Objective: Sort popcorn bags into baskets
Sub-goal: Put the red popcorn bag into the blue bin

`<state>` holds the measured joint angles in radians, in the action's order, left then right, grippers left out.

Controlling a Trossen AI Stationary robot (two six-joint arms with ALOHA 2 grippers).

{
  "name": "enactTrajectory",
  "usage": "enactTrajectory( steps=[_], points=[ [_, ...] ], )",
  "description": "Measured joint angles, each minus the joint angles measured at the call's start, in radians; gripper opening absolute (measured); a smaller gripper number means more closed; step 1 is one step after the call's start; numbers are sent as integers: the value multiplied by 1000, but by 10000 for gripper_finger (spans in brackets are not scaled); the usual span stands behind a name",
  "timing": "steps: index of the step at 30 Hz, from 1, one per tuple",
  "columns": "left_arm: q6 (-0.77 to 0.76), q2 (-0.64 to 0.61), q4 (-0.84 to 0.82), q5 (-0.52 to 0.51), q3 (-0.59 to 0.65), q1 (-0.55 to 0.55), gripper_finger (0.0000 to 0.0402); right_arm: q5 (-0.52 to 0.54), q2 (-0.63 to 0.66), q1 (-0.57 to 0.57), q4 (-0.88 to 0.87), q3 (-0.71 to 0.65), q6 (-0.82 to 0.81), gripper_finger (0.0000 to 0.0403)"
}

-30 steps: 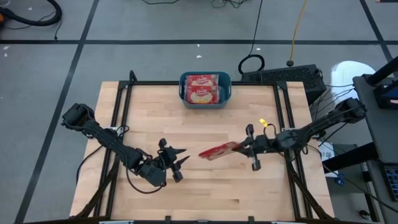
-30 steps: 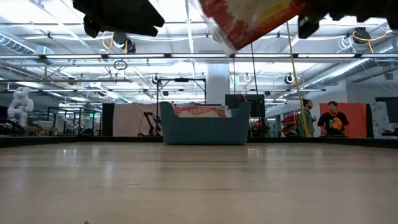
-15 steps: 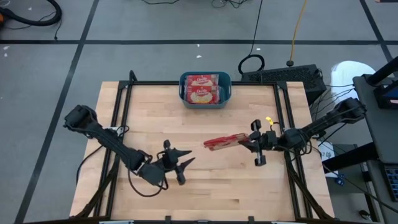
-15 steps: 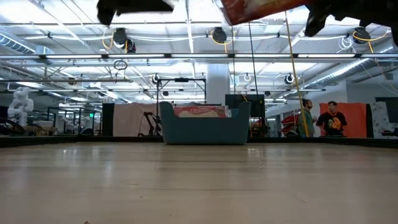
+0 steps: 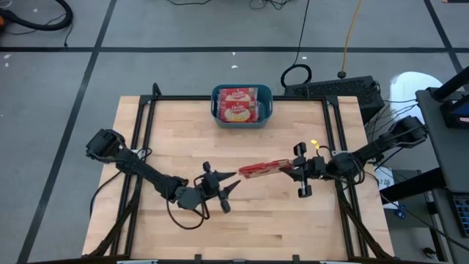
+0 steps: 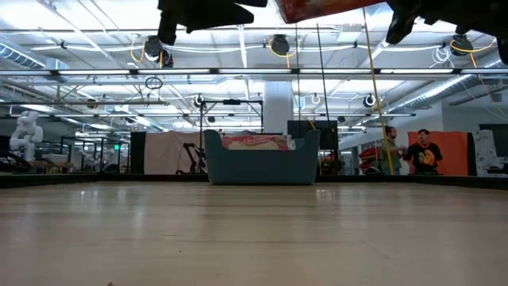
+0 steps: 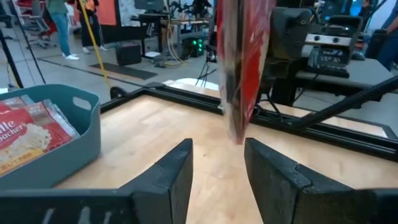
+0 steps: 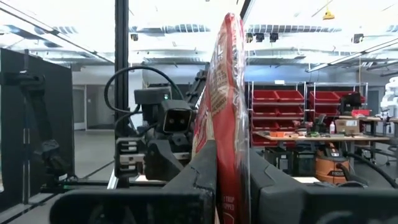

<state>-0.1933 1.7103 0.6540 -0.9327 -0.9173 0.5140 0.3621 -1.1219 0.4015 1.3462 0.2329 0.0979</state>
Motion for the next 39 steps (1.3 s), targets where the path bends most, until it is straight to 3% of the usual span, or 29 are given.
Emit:
enactTrajectory(
  steps=[5,11,16,21,27,33,39],
  points=[
    [1,0,2,51,0,-10,174,-1,-9,0,37,0,14,15],
    [-11,0,2,76,0,-56,254,-23,-9,0,46,0,14,15],
    [9,1,37,179,0,-89,314,-27,-12,0,57,0,16,15],
    [130,6,160,257,0,-111,333,-27,-12,0,57,1,17,15],
    [180,7,232,425,0,-152,279,-27,-12,0,65,1,10,15],
    [139,7,203,436,0,-186,184,-27,-23,0,72,1,2,15],
    [163,7,161,441,0,-184,63,-24,-45,-1,69,1,-6,15]
  ],
)
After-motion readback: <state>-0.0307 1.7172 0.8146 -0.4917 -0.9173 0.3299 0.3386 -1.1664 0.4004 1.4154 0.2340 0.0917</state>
